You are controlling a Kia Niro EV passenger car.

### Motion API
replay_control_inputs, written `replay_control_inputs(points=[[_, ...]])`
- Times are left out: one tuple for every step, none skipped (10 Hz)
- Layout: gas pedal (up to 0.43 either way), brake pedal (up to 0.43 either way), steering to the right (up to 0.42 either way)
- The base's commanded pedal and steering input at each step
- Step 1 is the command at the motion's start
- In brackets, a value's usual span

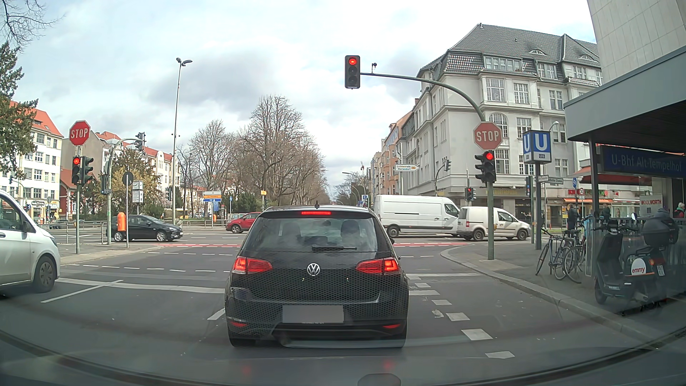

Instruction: Follow the waypoints while adhering to traffic rules and regulations

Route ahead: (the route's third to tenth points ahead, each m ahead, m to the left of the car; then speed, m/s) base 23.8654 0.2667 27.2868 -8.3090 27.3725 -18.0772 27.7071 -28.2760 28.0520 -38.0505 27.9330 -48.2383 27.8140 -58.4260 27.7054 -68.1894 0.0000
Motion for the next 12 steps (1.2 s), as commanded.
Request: replay_control_inputs(points=[[0.0, 0.396, -0.062], [0.0, 0.396, -0.062], [0.0, 0.39, -0.062], [0.0, 0.396, -0.062], [0.0, 0.396, -0.062], [0.0, 0.396, -0.062], [0.0, 0.396, -0.062], [0.0, 0.396, -0.062], [0.0, 0.396, -0.062], [0.0, 0.396, -0.062], [0.0, 0.396, -0.062], [0.0, 0.396, -0.062]])
